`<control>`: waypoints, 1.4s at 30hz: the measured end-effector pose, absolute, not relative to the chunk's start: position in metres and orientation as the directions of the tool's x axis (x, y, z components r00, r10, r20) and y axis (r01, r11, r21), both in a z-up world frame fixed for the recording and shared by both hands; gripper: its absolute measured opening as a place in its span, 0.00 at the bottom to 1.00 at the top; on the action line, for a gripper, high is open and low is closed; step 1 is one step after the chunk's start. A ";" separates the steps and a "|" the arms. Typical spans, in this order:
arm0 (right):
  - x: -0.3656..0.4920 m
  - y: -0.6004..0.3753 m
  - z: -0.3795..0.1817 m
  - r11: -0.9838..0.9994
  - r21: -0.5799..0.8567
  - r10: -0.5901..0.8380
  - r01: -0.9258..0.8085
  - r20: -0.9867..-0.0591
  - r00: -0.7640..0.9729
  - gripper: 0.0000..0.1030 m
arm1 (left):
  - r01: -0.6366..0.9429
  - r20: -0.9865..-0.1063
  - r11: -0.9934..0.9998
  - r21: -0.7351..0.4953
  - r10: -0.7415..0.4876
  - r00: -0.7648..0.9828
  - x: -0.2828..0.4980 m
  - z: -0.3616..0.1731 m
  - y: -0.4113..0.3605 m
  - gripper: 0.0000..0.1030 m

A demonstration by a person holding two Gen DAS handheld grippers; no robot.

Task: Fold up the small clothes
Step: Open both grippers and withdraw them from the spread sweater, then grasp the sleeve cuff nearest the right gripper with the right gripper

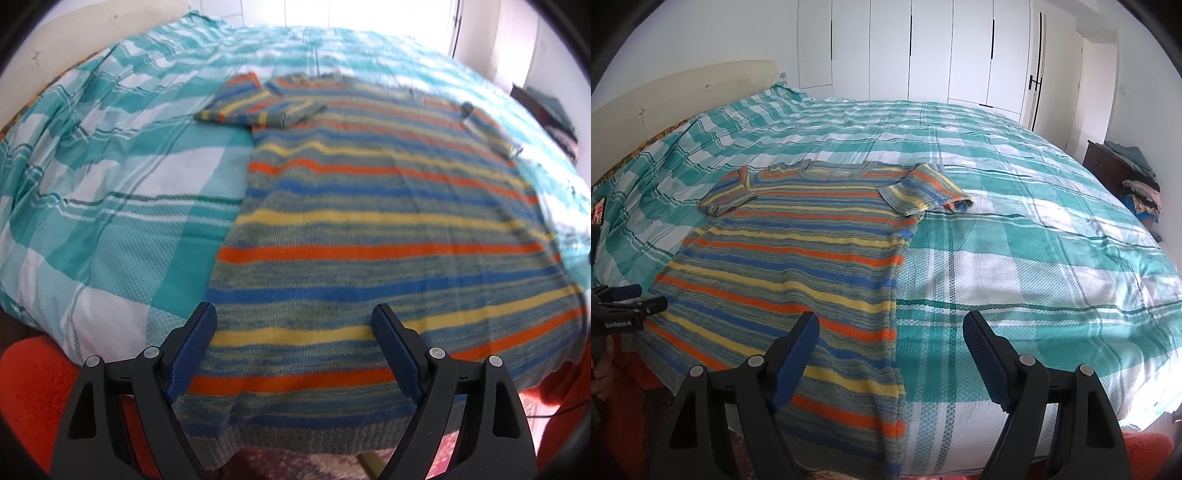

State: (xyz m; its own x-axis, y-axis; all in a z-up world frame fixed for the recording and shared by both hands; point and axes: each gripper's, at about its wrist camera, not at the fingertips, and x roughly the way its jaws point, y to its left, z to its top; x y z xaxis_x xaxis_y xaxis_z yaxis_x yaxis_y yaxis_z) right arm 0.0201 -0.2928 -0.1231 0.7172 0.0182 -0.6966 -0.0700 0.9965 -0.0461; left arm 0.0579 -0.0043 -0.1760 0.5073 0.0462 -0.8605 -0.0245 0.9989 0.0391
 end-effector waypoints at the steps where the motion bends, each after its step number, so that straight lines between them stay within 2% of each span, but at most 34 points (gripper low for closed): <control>1: 0.021 -0.294 -0.124 0.997 -0.045 0.018 -0.069 -0.701 0.713 0.77 | -0.023 -0.860 0.999 0.045 0.051 0.508 0.058 -0.176 -0.005 0.85; 11: 0.023 -0.298 -0.124 0.998 -0.030 0.019 -0.057 -0.708 0.706 0.77 | -0.040 -0.822 0.999 -0.001 0.022 0.569 0.053 -0.161 0.001 0.85; 14: 0.028 -0.296 -0.125 0.997 -0.004 0.049 -0.075 -0.717 0.696 0.77 | -0.020 -0.847 1.000 0.022 0.029 0.531 0.057 -0.170 -0.004 0.85; 17: 0.040 -0.300 -0.142 0.995 0.056 0.096 -0.085 -0.785 0.612 0.79 | -0.002 -0.870 0.998 0.056 0.050 0.491 0.058 -0.179 -0.006 0.85; 19: 0.047 -0.315 -0.162 0.996 0.084 0.083 -0.020 -0.861 0.502 0.79 | -0.013 -0.863 0.999 0.048 0.048 0.503 0.056 -0.172 -0.001 0.85; 22: 0.046 -0.346 -0.151 0.987 0.147 0.095 0.064 -0.861 0.500 0.77 | -0.068 -0.839 0.998 0.013 0.048 0.542 0.051 -0.158 0.016 0.85; 26: 0.076 -0.362 -0.110 0.997 0.078 0.055 0.020 -0.841 0.539 0.77 | -0.169 -0.822 0.985 -0.039 0.065 0.566 0.053 -0.151 0.041 0.85; 30: 0.148 -0.342 -0.080 0.989 -0.019 0.068 -0.145 -0.821 0.567 0.77 | -0.244 -0.832 0.968 -0.053 0.093 0.547 0.061 -0.157 0.055 0.85; 34: 0.228 -0.284 -0.110 0.911 -0.155 0.069 -0.382 -0.856 0.512 0.77 | -0.253 -0.842 0.967 -0.028 0.113 0.527 0.064 -0.162 0.055 0.85; 38: 0.282 -0.258 -0.174 0.851 -0.255 -0.015 -0.459 -0.885 0.465 0.76 | -0.243 -0.853 0.970 0.019 0.142 0.502 0.068 -0.168 0.052 0.85; 39: 0.292 -0.260 -0.190 0.845 -0.258 -0.028 -0.469 -0.896 0.442 0.74 | -0.242 -0.857 0.970 0.026 0.146 0.494 0.069 -0.170 0.052 0.85; 40: 0.298 -0.267 -0.192 0.854 -0.220 0.014 -0.471 -0.896 0.443 0.67 | -0.244 -0.861 0.969 0.034 0.153 0.485 0.071 -0.171 0.053 0.85; 41: 0.303 -0.281 -0.184 0.877 -0.198 0.036 -0.437 -0.882 0.470 0.23 | -0.246 -0.863 0.969 0.036 0.154 0.482 0.071 -0.172 0.054 0.85; 42: 0.308 -0.303 -0.171 0.917 -0.161 0.046 -0.366 -0.868 0.495 0.04 | -0.249 -0.863 0.968 0.032 0.152 0.482 0.071 -0.171 0.054 0.85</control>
